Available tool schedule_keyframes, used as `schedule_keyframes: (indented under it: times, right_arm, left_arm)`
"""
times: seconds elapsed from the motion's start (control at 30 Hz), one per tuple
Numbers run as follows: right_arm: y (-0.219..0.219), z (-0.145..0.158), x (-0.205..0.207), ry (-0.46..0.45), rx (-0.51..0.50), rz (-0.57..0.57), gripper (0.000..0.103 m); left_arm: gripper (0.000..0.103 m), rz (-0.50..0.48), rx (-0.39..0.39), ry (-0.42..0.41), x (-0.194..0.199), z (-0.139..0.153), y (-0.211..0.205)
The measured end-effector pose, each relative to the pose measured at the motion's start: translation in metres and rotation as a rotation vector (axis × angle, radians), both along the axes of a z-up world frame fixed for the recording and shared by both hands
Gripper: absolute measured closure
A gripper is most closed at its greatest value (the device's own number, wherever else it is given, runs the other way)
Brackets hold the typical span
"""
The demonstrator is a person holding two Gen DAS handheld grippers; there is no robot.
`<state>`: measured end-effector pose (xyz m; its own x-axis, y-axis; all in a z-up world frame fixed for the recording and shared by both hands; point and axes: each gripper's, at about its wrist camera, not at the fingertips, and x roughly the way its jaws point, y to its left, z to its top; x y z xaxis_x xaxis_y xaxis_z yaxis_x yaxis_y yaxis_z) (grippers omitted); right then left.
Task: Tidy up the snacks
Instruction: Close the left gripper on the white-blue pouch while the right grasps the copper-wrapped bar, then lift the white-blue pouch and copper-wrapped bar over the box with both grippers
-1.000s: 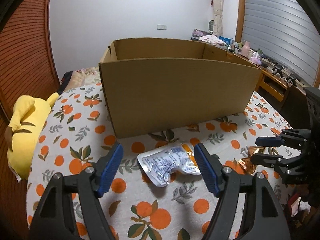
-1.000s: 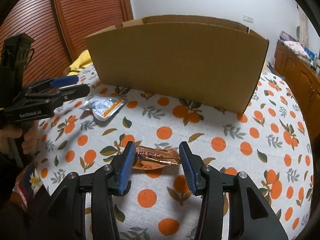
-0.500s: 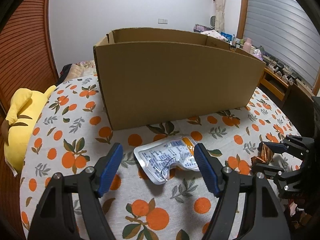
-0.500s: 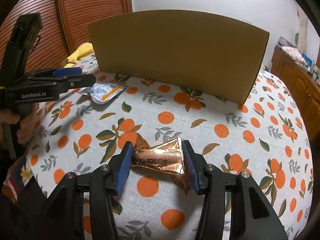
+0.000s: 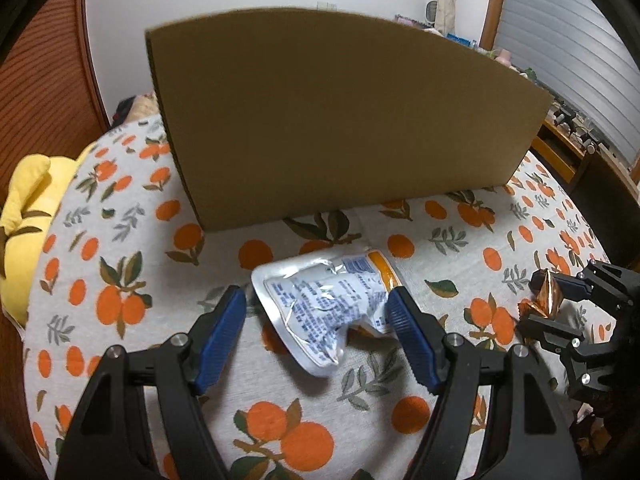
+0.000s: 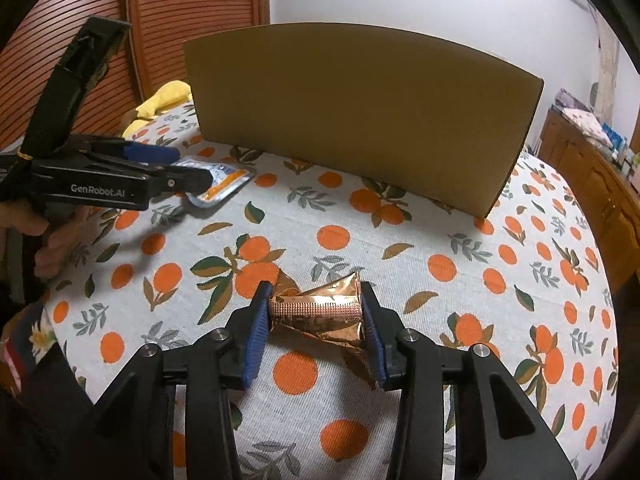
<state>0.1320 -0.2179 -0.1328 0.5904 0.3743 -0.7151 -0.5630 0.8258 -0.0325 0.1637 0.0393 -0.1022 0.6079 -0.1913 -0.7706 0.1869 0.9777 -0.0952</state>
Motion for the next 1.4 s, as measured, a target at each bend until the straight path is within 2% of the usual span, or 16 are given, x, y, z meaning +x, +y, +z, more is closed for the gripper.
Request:
schedule_keyframes:
  times: [0.17, 0.33, 0.43, 0.5, 0.63, 0.83, 0.9, 1.0, 1.13, 1.4]
  right_arm:
    - [0.000, 0.000, -0.002, -0.009, -0.007, 0.000, 0.061]
    - [0.000, 0.000, -0.002, -0.007, -0.003, 0.000, 0.061]
    - [0.000, 0.000, -0.002, -0.006, -0.003, 0.000, 0.061]
    - [0.000, 0.001, -0.002, -0.006, -0.003, 0.000, 0.061]
    - [0.000, 0.001, -0.002, -0.006, -0.003, 0.000, 0.061]
    - [0.000, 0.001, -0.002, -0.006, -0.002, 0.000, 0.061]
    - [0.000, 0.001, -0.002, -0.006, -0.002, 0.000, 0.061]
    - [0.000, 0.001, -0.002, -0.007, -0.003, 0.000, 0.061]
    - [0.001, 0.001, -0.003, -0.011, -0.003, 0.000, 0.062]
    - [0.001, 0.005, -0.008, -0.039, -0.001, 0.007, 0.067]
  left_arm:
    - [0.018, -0.030, 0.052, 0.010, 0.002, -0.003, -0.015]
    - [0.021, -0.049, 0.072, 0.008, 0.002, -0.004, -0.024]
    - [0.037, -0.057, 0.042, -0.007, -0.001, -0.001, -0.022]
    - [0.057, -0.056, 0.010, -0.013, -0.004, 0.001, -0.018]
    - [0.060, -0.062, -0.030, -0.024, -0.006, 0.004, -0.013]
    - [0.070, -0.070, -0.064, -0.086, -0.015, 0.014, -0.011]
    - [0.078, -0.081, -0.081, -0.102, -0.018, 0.018, -0.011]
    - [0.082, -0.097, -0.072, -0.115, -0.024, 0.024, -0.017]
    - [0.086, -0.104, -0.055, -0.152, -0.030, 0.031, -0.024]
    - [0.086, -0.098, -0.077, -0.177, -0.032, 0.037, -0.022]
